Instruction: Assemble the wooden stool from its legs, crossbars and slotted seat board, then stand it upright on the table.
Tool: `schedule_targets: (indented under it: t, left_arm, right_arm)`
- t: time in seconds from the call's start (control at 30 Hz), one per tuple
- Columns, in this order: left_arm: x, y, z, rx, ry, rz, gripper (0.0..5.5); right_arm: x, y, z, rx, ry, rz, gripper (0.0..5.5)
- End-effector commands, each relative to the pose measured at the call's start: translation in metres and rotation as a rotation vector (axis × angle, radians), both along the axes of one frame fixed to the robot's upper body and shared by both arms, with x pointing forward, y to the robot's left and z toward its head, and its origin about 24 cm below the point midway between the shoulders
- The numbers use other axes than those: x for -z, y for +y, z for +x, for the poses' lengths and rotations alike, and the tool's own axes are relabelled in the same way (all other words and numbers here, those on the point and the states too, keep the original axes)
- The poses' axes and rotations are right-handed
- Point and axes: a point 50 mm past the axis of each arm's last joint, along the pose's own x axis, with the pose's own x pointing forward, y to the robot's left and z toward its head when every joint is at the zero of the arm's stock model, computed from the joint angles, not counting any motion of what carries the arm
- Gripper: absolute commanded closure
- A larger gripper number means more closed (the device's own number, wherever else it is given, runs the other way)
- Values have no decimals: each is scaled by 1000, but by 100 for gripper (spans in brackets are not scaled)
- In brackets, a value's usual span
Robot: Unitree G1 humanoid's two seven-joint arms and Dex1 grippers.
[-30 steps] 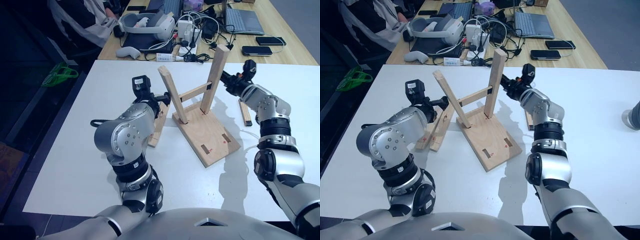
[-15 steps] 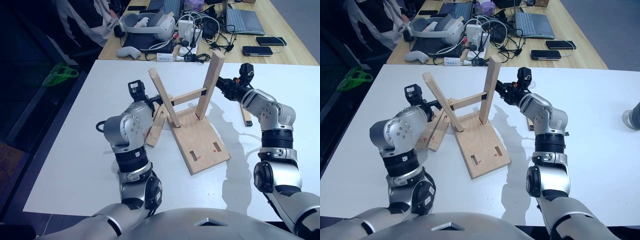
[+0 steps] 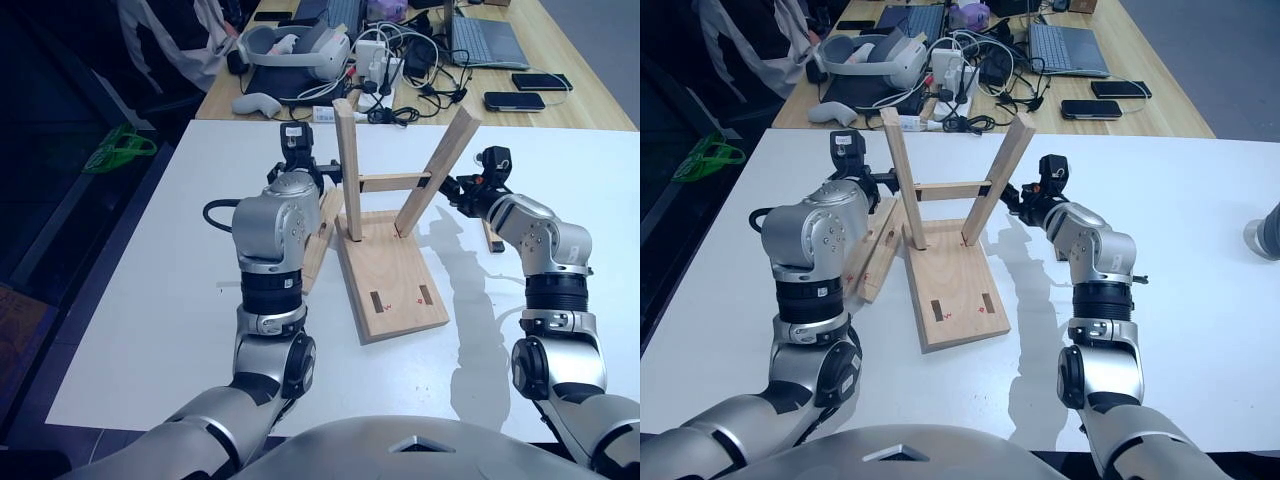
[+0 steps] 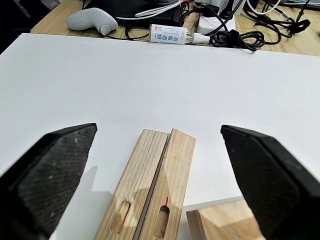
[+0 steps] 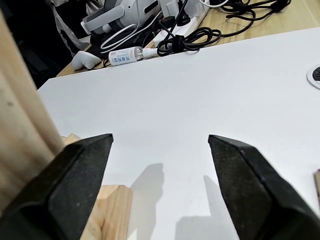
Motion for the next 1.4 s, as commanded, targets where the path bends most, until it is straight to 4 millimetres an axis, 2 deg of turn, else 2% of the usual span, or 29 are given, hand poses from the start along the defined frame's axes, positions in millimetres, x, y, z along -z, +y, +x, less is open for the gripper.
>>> schedule_targets:
  t: [0.03, 0.2, 0.33, 0.53, 0.73, 0.9, 1.1, 1.3, 1.4]
  left_arm:
    - [-1, -42, -6, 218, 11, -124, 89]
    - [-2, -26, 1, 217, -14, -139, 89]
    - [-4, -19, 10, 259, -35, -130, 89]
    - [-3, -17, 21, 332, -41, -91, 89]
    - [0, -19, 20, 358, -38, -85, 89]
    - [4, -17, 17, 358, -34, -88, 89]
    - [-4, -14, 21, 319, -94, -150, 89]
    - [-10, -9, 25, 306, -131, -160, 89]
    - [-14, -5, 26, 282, -154, -161, 89]
  right_arm:
    - [-28, 42, 2, -176, -81, 95, 190]
    - [-44, 34, -11, -231, -105, 92, 190]
    - [-48, 25, -26, -287, -90, 56, 190]
    - [-27, 3, -38, -279, 32, -93, 190]
    - [-17, -9, -37, -231, 80, -173, 190]
    - [-36, -17, -25, -178, 5, -177, 190]
    - [-62, -29, -6, -89, -82, -196, 190]
    - [-81, -40, 15, 101, -181, -222, 190]
    - [-110, -43, 27, 233, -336, -235, 190]
